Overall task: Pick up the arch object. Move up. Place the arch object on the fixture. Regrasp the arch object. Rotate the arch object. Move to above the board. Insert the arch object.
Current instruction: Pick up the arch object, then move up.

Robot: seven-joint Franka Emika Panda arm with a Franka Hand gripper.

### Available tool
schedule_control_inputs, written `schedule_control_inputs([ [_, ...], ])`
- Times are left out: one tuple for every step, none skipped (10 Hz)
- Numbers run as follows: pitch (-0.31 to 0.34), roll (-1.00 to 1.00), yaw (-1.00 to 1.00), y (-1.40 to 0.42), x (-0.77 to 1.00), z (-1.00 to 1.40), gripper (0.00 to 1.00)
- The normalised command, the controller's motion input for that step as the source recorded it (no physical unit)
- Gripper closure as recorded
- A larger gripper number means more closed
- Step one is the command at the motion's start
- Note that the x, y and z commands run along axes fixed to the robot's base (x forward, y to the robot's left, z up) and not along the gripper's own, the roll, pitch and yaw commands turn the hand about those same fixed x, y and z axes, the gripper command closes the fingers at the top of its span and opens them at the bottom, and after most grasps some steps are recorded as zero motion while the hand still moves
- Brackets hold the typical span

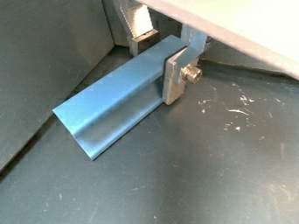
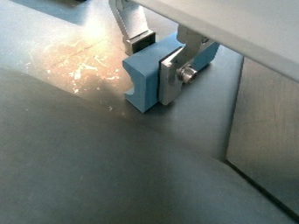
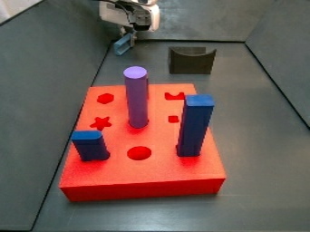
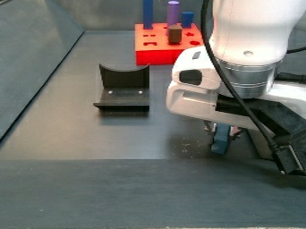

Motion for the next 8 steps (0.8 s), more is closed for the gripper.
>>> schedule_control_inputs([
  [0.0, 0.0, 0.0, 0.0, 0.0, 0.0, 1.0],
  [0.0, 0.0, 0.0, 0.0, 0.0, 0.0, 1.0],
  [0.0, 0.0, 0.0, 0.0, 0.0, 0.0, 1.0],
  [0.0, 0.0, 0.0, 0.0, 0.0, 0.0, 1.0],
  [0.0, 0.0, 0.0, 0.0, 0.0, 0.83, 1.0],
  [0.029, 0.0, 0.01, 0.01, -0.05, 0.78, 1.0],
  [0.052, 0.02, 0.0, 0.01, -0.05, 0.67, 1.0],
  [0.081, 0.05, -0.01, 0.0, -0.03, 0.56, 1.0],
])
